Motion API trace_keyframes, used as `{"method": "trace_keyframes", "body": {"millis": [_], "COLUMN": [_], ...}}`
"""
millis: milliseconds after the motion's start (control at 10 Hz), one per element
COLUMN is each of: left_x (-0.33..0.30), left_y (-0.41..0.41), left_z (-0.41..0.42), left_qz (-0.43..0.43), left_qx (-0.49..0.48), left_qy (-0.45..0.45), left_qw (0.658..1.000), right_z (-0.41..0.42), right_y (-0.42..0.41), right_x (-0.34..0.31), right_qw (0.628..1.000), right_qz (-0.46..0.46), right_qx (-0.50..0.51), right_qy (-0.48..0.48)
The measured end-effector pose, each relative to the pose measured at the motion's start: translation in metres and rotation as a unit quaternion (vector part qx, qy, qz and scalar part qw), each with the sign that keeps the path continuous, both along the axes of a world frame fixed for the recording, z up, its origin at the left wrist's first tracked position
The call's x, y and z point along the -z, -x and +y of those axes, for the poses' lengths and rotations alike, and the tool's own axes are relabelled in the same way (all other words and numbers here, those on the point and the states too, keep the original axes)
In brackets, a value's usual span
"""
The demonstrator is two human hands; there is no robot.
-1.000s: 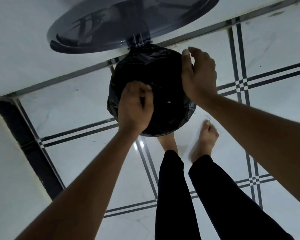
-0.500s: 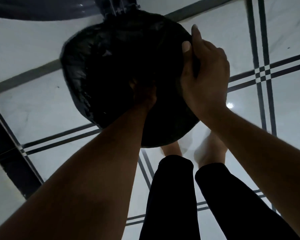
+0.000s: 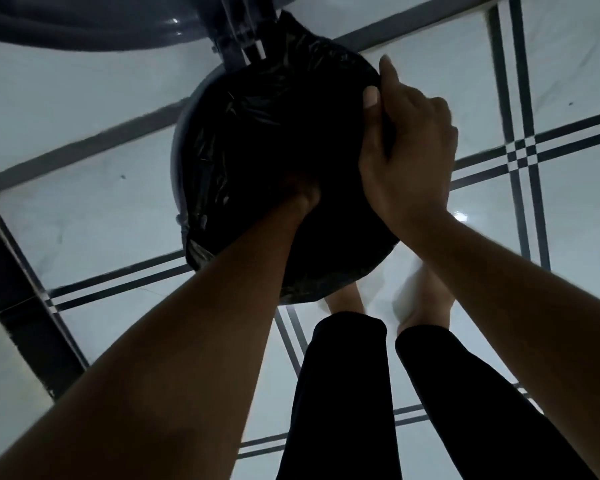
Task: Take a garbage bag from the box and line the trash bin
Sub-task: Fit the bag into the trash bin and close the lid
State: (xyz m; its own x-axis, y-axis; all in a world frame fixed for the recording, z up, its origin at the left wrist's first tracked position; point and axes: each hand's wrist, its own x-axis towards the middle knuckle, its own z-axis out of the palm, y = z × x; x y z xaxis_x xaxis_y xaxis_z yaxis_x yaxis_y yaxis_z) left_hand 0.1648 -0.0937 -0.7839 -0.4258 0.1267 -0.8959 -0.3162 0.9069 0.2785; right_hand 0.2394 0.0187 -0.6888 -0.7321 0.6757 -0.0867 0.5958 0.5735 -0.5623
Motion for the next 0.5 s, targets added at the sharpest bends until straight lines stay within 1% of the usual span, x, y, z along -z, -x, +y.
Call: {"method": "trace_keyframes", "body": {"millis": [100,200,300,400,500], "left_x": [-0.069,-0.11,-0.146,-0.182,-0.204], "left_y": [0.009,-0.002,-0.023,-0.051,-0.071], "left_z": [0.001,-0.011,-0.026,-0.042,-0.052], "left_qz": [0.027,-0.013,0.043,0.142,0.118], "left_qx": [0.018,0.005,-0.045,-0.145,-0.376], "left_qy": [0.004,-0.047,-0.058,-0.046,-0.022], "left_qw": [0.999,0.999,0.996,0.978,0.919], "right_z": [0.008,0.012,0.013,0.01,0.002], "right_y": [0.001,-0.002,-0.01,-0.018,-0.026], "right_x": [-0.017,-0.041,-0.068,-0.088,-0.099], "right_qw": [0.995,0.977,0.97,0.962,0.914], "right_qz": [-0.089,-0.192,-0.206,-0.187,-0.202], "right_qx": [-0.036,-0.074,-0.066,0.065,0.232], "right_qy": [0.029,0.061,0.114,0.187,0.264]}}
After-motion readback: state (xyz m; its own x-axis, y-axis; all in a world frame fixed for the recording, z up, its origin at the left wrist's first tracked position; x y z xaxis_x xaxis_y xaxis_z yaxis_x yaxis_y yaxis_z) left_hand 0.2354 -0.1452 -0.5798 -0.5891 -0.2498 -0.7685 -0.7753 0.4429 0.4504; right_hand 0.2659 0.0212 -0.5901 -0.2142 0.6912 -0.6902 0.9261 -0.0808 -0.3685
